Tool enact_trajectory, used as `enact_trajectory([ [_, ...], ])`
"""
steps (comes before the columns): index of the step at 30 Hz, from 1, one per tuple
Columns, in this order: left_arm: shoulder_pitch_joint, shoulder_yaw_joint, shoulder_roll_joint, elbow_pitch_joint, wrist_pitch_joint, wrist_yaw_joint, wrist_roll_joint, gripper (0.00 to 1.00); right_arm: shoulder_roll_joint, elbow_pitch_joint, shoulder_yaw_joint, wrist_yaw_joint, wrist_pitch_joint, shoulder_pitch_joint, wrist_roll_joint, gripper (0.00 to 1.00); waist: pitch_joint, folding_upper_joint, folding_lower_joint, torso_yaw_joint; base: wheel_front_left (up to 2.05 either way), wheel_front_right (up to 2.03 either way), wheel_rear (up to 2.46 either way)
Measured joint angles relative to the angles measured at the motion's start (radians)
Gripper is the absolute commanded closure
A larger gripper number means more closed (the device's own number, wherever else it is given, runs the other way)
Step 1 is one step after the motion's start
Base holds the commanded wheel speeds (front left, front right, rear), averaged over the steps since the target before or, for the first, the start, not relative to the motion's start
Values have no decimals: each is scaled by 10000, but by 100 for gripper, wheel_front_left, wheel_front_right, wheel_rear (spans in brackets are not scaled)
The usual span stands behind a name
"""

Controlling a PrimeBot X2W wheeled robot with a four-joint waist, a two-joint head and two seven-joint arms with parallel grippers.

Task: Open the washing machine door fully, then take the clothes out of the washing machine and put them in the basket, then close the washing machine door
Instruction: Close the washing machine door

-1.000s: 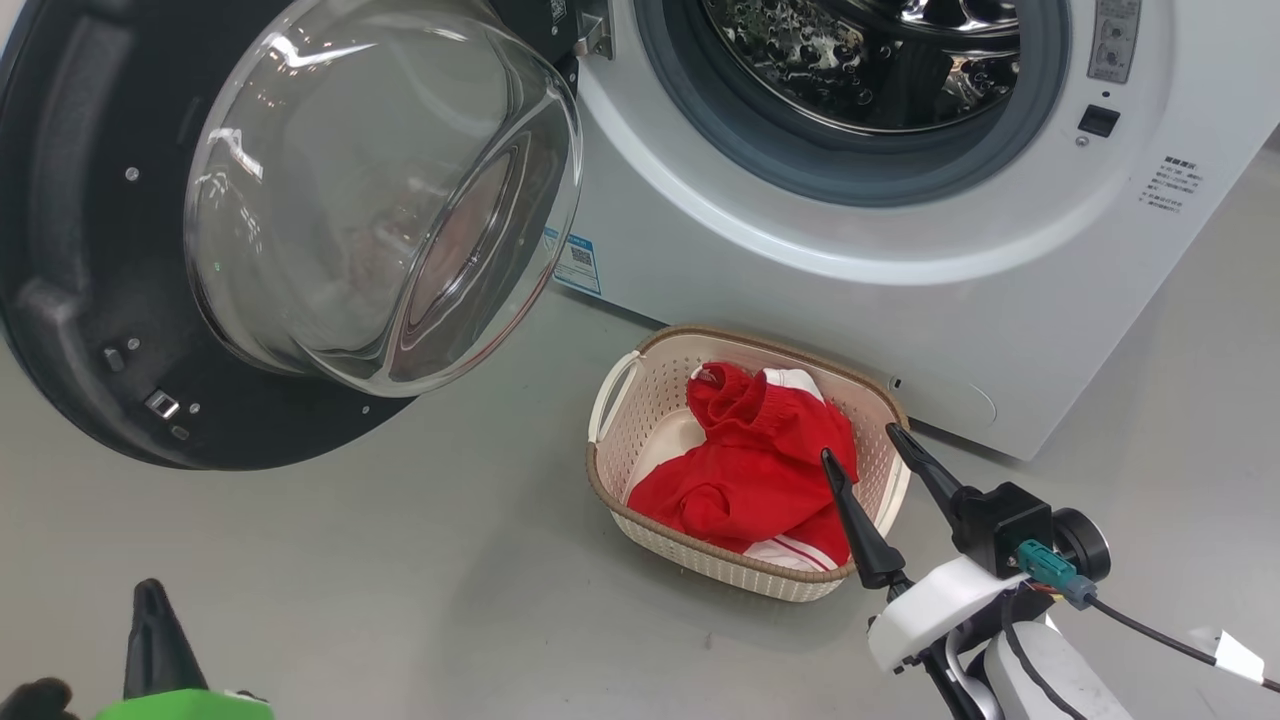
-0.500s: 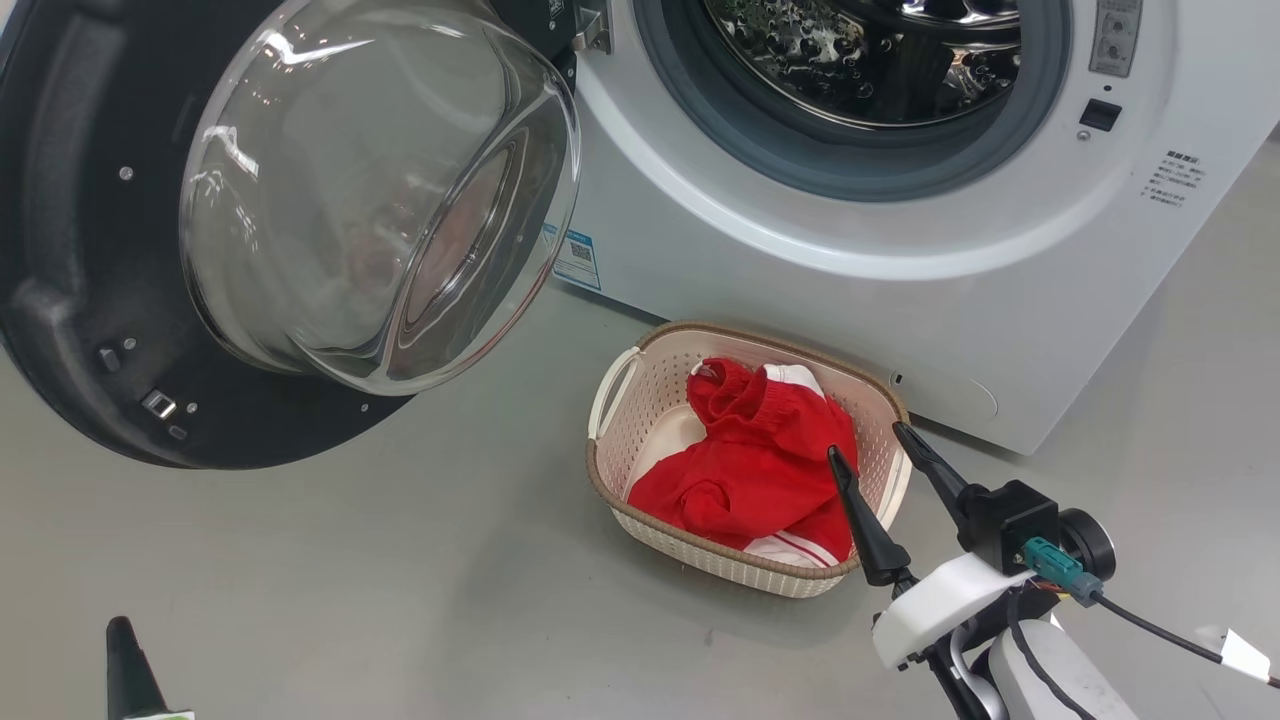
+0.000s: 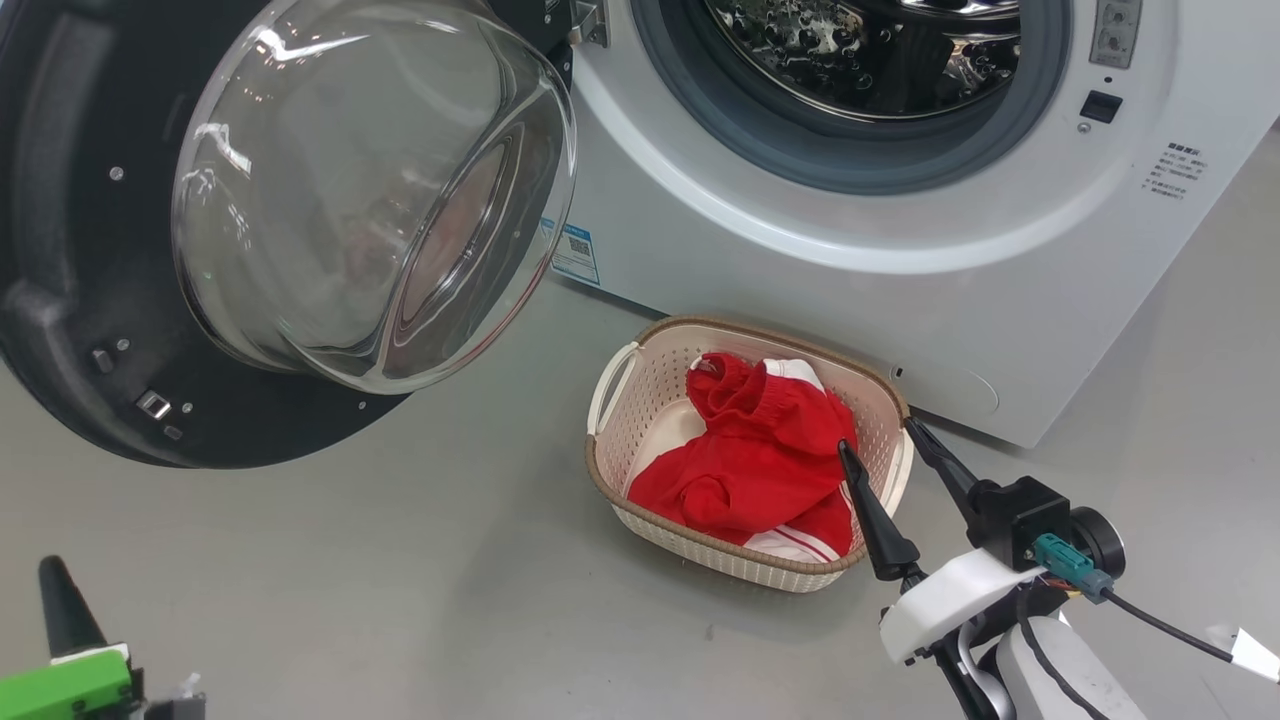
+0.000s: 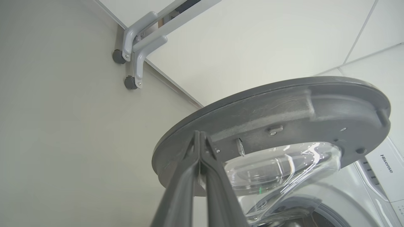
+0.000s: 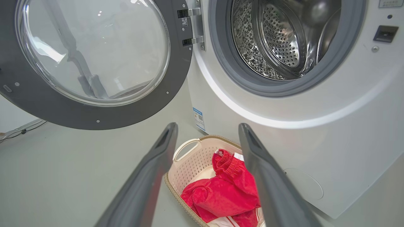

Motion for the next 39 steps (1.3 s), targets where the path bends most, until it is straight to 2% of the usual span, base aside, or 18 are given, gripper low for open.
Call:
enact_trajectory([
  [13, -1836, 495, 1281, 364, 487, -6, -201, 100, -2, -59, -119, -2, 0, 1, -2, 0, 139, 0, 0, -20, 0, 0, 0],
  [19, -2640, 412, 1572, 673, 1101, 21, -568, 100, -2, -109, -144, -2, 0, 1, -13, 0, 219, 0, 0, -30, 0, 0, 0],
  [29, -3858, 790, 2391, 1622, 1958, 608, -1250, 100, -36, -151, -121, -4, 0, -13, -109, 0, 472, 0, 0, -169, 0, 0, 0],
  [34, -4364, 890, 2410, 2113, 2566, 861, -1921, 100, -128, -151, -128, -4, 0, -158, -111, 0, 629, 0, 0, -335, 0, 0, 0],
  [39, -4619, 882, 2466, 2527, 2907, 968, -1977, 100, -165, -153, -155, -4, 2, -188, -113, 0, 770, 0, 0, -474, 0, 0, 0],
])
